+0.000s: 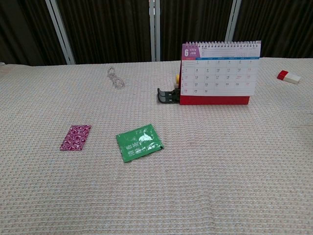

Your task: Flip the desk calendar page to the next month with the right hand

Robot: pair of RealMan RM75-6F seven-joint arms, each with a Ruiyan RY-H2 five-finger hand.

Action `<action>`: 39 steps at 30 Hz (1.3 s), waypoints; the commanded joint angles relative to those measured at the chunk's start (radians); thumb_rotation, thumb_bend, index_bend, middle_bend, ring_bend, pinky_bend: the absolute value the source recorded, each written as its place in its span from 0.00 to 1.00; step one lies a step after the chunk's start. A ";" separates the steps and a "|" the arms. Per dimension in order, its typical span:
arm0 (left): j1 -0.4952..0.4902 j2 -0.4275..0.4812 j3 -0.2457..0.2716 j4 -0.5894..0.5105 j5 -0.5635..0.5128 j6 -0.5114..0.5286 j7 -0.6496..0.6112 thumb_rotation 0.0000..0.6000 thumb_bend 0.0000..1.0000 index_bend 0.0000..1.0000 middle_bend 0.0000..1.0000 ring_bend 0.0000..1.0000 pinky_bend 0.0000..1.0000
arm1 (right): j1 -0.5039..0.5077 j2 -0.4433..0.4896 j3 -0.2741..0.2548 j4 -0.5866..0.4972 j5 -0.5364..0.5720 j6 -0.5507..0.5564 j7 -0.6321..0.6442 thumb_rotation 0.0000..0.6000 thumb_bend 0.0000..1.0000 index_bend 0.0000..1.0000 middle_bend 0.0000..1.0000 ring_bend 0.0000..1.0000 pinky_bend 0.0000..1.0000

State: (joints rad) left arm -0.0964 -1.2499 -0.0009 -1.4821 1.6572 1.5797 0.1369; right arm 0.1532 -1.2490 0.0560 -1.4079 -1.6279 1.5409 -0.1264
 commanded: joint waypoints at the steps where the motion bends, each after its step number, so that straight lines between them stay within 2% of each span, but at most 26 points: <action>1: 0.000 0.001 0.000 0.000 -0.001 -0.001 0.000 1.00 0.09 0.00 0.00 0.00 0.00 | 0.000 0.000 0.000 0.000 0.002 -0.002 0.000 1.00 0.19 0.00 0.00 0.00 0.00; 11: 0.001 0.003 -0.001 -0.005 0.003 0.006 0.000 1.00 0.09 0.00 0.00 0.00 0.00 | 0.001 0.005 0.002 -0.026 0.010 -0.009 0.025 1.00 0.19 0.00 0.00 0.00 0.00; 14: -0.001 0.003 -0.004 -0.002 -0.006 -0.001 -0.006 1.00 0.09 0.00 0.00 0.00 0.00 | 0.010 0.008 0.019 -0.066 0.034 -0.022 0.058 1.00 0.19 0.01 0.00 0.00 0.00; 16: -0.001 0.004 -0.006 -0.003 -0.009 -0.001 -0.008 1.00 0.09 0.00 0.00 0.00 0.00 | 0.023 -0.005 0.043 -0.090 0.053 -0.026 0.068 1.00 0.19 0.03 0.04 0.03 0.02; 17: -0.001 0.004 -0.007 -0.004 -0.010 0.000 -0.009 1.00 0.09 0.00 0.00 0.00 0.00 | 0.032 -0.017 0.057 -0.103 0.066 -0.033 0.073 1.00 0.19 0.05 0.11 0.09 0.10; 20: 0.000 0.006 -0.008 -0.007 -0.007 0.004 -0.011 1.00 0.09 0.00 0.00 0.00 0.00 | 0.062 -0.044 0.086 -0.159 0.125 -0.090 0.083 1.00 0.20 0.09 0.37 0.38 0.37; 21: 0.000 0.007 -0.008 -0.007 -0.007 0.006 -0.011 1.00 0.09 0.00 0.00 0.00 0.00 | 0.071 -0.049 0.092 -0.183 0.146 -0.112 0.090 1.00 0.20 0.10 0.44 0.45 0.43; 24: 0.000 0.009 -0.009 -0.008 -0.007 0.007 -0.015 1.00 0.09 0.00 0.00 0.00 0.00 | 0.109 -0.075 0.126 -0.279 0.241 -0.206 0.148 1.00 0.21 0.12 0.55 0.56 0.48; 26: 0.001 0.010 -0.009 -0.007 -0.007 0.009 -0.019 1.00 0.09 0.00 0.00 0.00 0.00 | 0.133 -0.089 0.152 -0.332 0.317 -0.269 0.186 1.00 0.23 0.13 0.59 0.60 0.49; 30: 0.003 0.014 -0.010 -0.007 -0.004 0.017 -0.029 1.00 0.09 0.00 0.00 0.00 0.00 | 0.191 -0.115 0.216 -0.421 0.520 -0.431 0.295 1.00 0.27 0.13 0.61 0.62 0.50; 31: 0.004 0.015 -0.010 -0.007 -0.002 0.021 -0.031 1.00 0.09 0.00 0.00 0.00 0.00 | 0.214 -0.120 0.241 -0.433 0.593 -0.490 0.335 1.00 0.28 0.12 0.61 0.62 0.50; 35: 0.005 0.016 -0.011 -0.008 0.000 0.025 -0.034 1.00 0.09 0.00 0.00 0.00 0.00 | 0.258 -0.127 0.294 -0.437 0.734 -0.605 0.424 1.00 0.29 0.10 0.61 0.62 0.51; 39: 0.006 0.017 -0.010 -0.008 0.002 0.028 -0.034 1.00 0.09 0.00 0.00 0.00 0.00 | 0.294 -0.145 0.331 -0.404 0.835 -0.687 0.488 1.00 0.30 0.08 0.61 0.63 0.51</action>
State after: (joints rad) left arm -0.0907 -1.2330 -0.0113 -1.4904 1.6594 1.6079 0.1030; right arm 0.4038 -1.3728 0.3423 -1.8176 -0.8653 0.9214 0.3021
